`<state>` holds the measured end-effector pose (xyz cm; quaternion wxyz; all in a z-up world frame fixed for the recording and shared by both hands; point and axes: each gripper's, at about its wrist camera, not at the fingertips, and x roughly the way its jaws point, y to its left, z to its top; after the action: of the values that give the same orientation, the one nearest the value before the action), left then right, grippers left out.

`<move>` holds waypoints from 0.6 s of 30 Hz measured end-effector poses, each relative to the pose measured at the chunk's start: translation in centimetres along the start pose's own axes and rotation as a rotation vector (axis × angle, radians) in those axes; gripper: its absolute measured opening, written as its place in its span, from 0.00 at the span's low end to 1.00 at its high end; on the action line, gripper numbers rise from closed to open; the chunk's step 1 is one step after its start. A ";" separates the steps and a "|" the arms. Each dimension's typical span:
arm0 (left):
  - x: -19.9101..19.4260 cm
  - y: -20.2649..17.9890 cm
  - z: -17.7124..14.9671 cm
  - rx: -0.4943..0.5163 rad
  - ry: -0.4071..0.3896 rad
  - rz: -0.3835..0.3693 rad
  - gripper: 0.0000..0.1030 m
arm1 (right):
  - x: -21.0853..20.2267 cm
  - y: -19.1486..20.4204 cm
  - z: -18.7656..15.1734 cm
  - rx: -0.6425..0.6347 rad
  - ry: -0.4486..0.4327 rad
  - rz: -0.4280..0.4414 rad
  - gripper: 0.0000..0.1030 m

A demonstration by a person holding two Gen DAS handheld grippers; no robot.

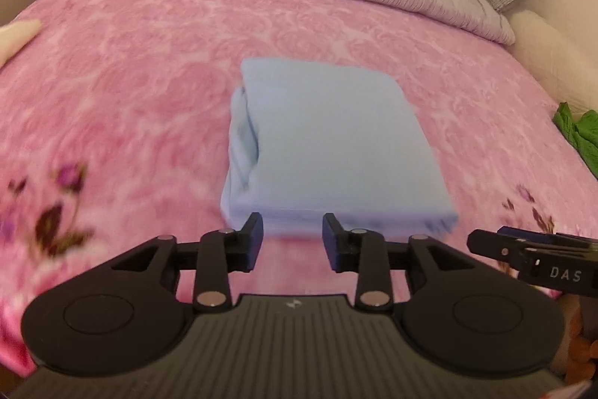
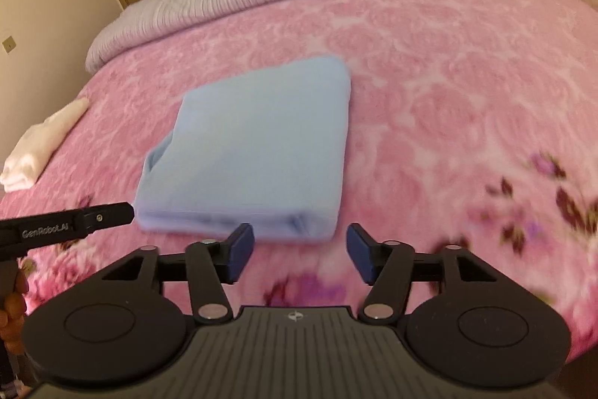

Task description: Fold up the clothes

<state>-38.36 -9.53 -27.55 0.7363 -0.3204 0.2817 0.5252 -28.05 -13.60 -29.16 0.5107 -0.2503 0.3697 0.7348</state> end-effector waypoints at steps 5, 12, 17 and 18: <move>-4.0 -0.8 -2.9 0.010 -0.009 0.049 0.41 | -2.0 0.3 -1.9 -0.003 0.016 -0.024 0.86; -9.3 -2.2 -4.5 0.072 -0.093 0.097 0.52 | -5.2 0.7 -3.2 0.006 -0.027 -0.080 0.86; -12.0 -2.8 -5.3 0.091 -0.150 0.087 0.55 | -7.8 1.6 -3.8 -0.018 -0.082 -0.108 0.86; -12.4 -2.9 -5.6 0.093 -0.158 0.084 0.56 | -8.2 1.7 -3.8 -0.022 -0.092 -0.113 0.86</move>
<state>-39.59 -21.85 -21.26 0.7475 -0.2314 0.2601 0.5657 -26.82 -21.63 -24.87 0.5648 -0.2423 0.3229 0.7197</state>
